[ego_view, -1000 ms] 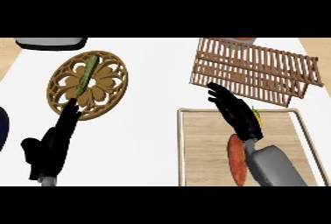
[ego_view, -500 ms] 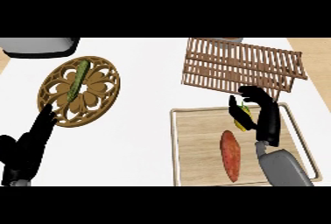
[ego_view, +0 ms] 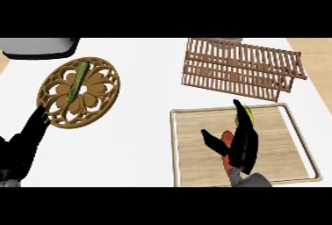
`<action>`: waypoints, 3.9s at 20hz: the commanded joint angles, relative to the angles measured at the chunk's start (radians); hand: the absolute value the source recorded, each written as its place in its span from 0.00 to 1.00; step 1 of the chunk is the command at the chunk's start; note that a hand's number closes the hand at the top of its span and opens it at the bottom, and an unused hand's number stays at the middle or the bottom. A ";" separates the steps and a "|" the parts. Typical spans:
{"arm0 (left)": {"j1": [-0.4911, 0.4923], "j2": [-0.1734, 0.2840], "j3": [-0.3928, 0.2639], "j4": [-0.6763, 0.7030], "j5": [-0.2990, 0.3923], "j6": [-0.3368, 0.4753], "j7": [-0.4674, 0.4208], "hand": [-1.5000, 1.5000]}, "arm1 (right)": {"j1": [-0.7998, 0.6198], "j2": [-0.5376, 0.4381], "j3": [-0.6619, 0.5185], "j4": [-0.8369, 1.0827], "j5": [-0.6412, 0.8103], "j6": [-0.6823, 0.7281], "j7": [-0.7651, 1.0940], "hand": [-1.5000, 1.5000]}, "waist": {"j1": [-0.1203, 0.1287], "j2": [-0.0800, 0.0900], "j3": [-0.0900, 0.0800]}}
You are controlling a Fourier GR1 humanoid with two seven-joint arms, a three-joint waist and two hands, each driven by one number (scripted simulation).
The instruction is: Pick the sweet potato from the tray and place it in the tiered shelf
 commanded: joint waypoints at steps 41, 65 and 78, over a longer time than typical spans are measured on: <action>-0.051 -0.062 0.013 0.030 -0.050 -0.035 -0.003 0.50 | -0.020 0.088 -0.129 -0.237 0.359 1.307 0.612 0.00 | 0.045 0.015 0.011; -0.071 -0.083 0.075 0.038 -0.076 -0.110 0.030 0.50 | 0.094 0.063 -0.154 -0.282 0.528 1.261 0.401 1.00 | 0.040 0.014 0.011; -0.066 -0.062 0.115 0.065 -0.066 -0.162 0.000 0.50 | -0.177 0.043 -0.105 -0.353 0.348 1.215 -0.070 1.00 | 0.050 0.014 0.012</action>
